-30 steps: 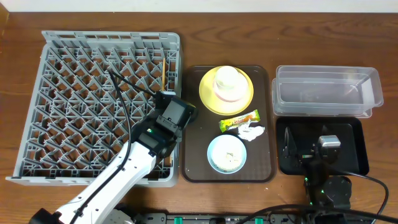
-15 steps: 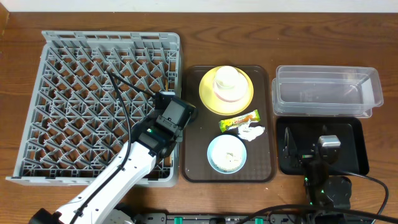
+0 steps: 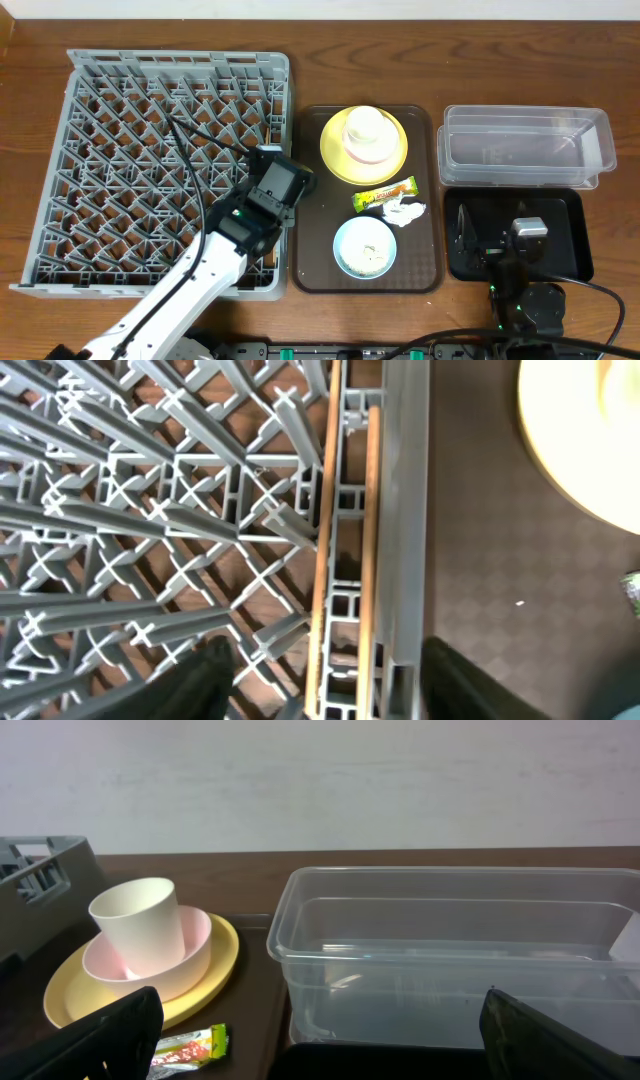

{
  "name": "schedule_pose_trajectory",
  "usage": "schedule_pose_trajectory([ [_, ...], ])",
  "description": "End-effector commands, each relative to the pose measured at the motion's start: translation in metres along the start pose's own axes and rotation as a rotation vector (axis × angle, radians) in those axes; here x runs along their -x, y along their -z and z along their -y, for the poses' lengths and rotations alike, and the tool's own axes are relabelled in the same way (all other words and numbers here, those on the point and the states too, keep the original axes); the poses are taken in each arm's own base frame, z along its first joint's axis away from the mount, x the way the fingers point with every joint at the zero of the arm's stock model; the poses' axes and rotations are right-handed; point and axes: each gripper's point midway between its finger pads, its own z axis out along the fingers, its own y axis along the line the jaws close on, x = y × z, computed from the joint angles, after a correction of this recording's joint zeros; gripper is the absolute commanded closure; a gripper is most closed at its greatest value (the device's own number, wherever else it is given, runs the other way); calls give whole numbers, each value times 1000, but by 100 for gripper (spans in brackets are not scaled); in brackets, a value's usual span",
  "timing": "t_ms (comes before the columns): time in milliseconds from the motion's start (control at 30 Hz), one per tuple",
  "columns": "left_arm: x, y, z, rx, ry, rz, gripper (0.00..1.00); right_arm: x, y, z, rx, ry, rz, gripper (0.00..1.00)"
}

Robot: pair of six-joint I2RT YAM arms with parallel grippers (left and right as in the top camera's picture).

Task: Sort waste into correct bins and load items into the dishwasher
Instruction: 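Carry the second chopstick into the dish rack and release, then reach the right gripper to the white tissue on the tray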

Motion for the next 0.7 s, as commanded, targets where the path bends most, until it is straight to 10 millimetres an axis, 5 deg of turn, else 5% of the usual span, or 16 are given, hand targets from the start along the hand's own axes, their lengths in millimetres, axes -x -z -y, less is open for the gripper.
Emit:
schedule_pose_trajectory([
  [0,19,16,-3,-23,62,64,37,-1,0,-2,7,9,-4,1],
  [300,61,34,-25,-166,271,100,27,-1,0,-2,7,9,-3,1],
  [500,59,32,-40,-136,305,91,16,0,0,-4,22,7,-1,1],
  [600,54,31,-41,-129,300,73,14,15,7,-35,198,-17,15,1],
  [667,54,31,-41,-129,301,73,11,41,15,-31,156,-18,5,1],
])
